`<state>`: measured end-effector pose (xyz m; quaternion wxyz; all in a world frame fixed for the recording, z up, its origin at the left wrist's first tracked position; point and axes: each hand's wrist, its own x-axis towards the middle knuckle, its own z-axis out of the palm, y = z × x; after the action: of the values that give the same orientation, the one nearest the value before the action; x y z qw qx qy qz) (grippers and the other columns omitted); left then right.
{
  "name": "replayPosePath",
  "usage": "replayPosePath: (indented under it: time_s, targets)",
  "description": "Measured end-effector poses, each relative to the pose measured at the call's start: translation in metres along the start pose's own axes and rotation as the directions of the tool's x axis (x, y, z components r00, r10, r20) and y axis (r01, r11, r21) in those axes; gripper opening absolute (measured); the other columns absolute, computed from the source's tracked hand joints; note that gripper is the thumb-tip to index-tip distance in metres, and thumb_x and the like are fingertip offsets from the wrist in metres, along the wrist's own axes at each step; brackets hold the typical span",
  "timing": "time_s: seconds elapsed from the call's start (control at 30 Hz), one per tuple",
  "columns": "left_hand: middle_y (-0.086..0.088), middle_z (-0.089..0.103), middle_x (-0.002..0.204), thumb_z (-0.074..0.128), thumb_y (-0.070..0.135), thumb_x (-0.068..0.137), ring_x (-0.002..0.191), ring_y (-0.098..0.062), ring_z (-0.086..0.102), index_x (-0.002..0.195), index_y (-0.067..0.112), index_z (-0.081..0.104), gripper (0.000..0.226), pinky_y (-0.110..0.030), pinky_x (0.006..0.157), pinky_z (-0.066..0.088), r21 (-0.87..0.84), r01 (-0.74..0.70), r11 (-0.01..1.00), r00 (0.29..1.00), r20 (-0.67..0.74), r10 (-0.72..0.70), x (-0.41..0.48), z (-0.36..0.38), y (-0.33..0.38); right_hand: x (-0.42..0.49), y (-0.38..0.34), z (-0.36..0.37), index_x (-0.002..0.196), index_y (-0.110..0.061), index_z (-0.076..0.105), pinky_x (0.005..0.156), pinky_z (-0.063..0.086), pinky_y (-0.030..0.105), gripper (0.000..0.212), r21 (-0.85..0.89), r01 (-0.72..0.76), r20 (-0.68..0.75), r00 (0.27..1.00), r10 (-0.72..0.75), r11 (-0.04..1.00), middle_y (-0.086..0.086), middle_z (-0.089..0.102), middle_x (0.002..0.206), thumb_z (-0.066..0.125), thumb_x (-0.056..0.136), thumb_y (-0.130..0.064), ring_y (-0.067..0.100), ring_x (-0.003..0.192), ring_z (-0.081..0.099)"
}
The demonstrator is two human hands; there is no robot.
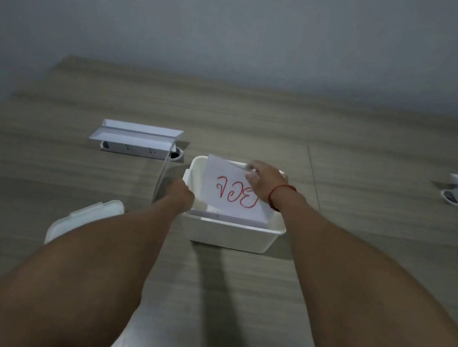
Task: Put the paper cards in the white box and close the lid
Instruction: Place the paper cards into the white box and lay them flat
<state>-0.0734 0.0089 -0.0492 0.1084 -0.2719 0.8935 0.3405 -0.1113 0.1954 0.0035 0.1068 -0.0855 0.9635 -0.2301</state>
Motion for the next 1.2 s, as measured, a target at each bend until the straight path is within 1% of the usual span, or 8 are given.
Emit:
replayPosePath:
  time_s: [0.1,0.2,0.37,0.5,0.6,0.8,0.97,1.2]
  targets:
    - [-0.022,0.052,0.136,0.043,0.004,0.094,0.125,-0.036,0.052,0.133,-0.005,0.044,0.04,-0.038,0.094,0.046,-0.014,-0.002,1.0,1.0,0.001,0.002,-0.002,-0.002,-0.002,-0.005,0.004,0.024,0.1,-0.026,0.068,0.098,0.05,0.035,0.019,-0.115,0.006,0.309,0.951,0.03,0.993,0.007,0.067,0.117,0.052,0.089,-0.024,0.029,0.107,0.064]
    - [-0.023,0.056,0.132,0.042,0.006,0.094,0.121,-0.038,0.055,0.128,-0.006,0.051,0.037,-0.039,0.093,0.047,-0.012,-0.014,1.0,1.0,-0.008,0.014,0.0,-0.004,-0.003,-0.007,0.003,0.03,0.085,-0.031,0.068,0.097,0.052,0.037,0.012,-0.144,-0.006,0.379,0.923,0.06,0.99,0.002,0.069,0.109,0.057,0.085,-0.029,0.025,0.1,0.065]
    - [-0.023,0.066,0.112,0.039,0.026,0.095,0.106,-0.039,0.063,0.106,-0.005,0.066,0.042,-0.038,0.084,0.05,0.02,-0.062,0.998,0.964,-0.257,0.065,0.003,-0.019,0.003,0.017,-0.012,0.024,0.091,-0.015,0.073,0.093,0.051,0.035,0.02,-0.005,0.007,0.185,0.983,-0.006,1.0,0.005,0.071,0.099,0.062,0.087,-0.032,0.023,0.097,0.063]
    - [-0.021,0.068,0.108,0.04,0.029,0.095,0.101,-0.037,0.065,0.104,-0.001,0.067,0.041,-0.038,0.08,0.051,0.1,-0.059,0.993,0.93,-0.356,0.091,0.022,-0.039,0.01,0.042,-0.021,0.027,0.116,-0.017,0.062,0.101,0.041,0.037,0.027,-0.093,0.013,-0.077,0.997,-0.02,0.996,0.009,0.059,0.126,0.061,0.09,-0.023,0.028,0.121,0.052]
    - [-0.017,0.066,0.112,0.048,0.029,0.092,0.106,-0.034,0.063,0.106,0.004,0.068,0.035,-0.039,0.083,0.052,0.157,-0.059,0.986,0.913,-0.392,0.117,0.041,-0.046,0.006,0.057,-0.018,0.036,0.132,-0.023,0.05,0.105,0.034,0.04,0.04,-0.247,0.021,-0.088,0.995,-0.044,0.969,0.007,0.051,0.138,0.057,0.093,-0.021,0.028,0.13,0.044]
    - [-0.016,0.055,0.129,0.06,0.032,0.086,0.12,-0.035,0.054,0.128,0.008,0.05,0.049,-0.044,0.095,0.048,0.162,0.046,0.986,0.964,-0.267,-0.001,0.075,-0.036,-0.015,0.084,-0.015,0.06,0.103,-0.02,0.066,0.089,0.041,0.034,0.024,-0.288,0.029,-0.189,0.978,-0.087,0.957,0.006,0.07,0.113,0.046,0.094,-0.011,0.028,0.11,0.061]
    - [-0.017,0.061,0.122,0.055,0.015,0.09,0.114,-0.037,0.06,0.115,0.006,0.057,0.026,-0.043,0.091,0.051,0.149,0.086,0.985,0.976,-0.21,-0.053,0.084,-0.028,-0.027,0.099,-0.025,0.067,0.105,-0.021,0.069,0.091,0.04,0.034,0.027,-0.282,0.072,-0.208,0.969,-0.134,0.957,0.006,0.072,0.11,0.045,0.095,-0.012,0.028,0.109,0.062]
    - [-0.014,0.066,0.116,0.056,0.016,0.09,0.107,-0.034,0.065,0.113,0.006,0.061,0.026,-0.042,0.088,0.056,0.173,0.024,0.985,0.976,-0.217,0.014,0.081,-0.045,-0.02,0.095,-0.03,0.062,0.108,-0.019,0.066,0.097,0.038,0.035,0.026,-0.268,0.041,-0.143,0.986,-0.082,0.963,0.008,0.068,0.117,0.043,0.096,-0.012,0.028,0.115,0.058]
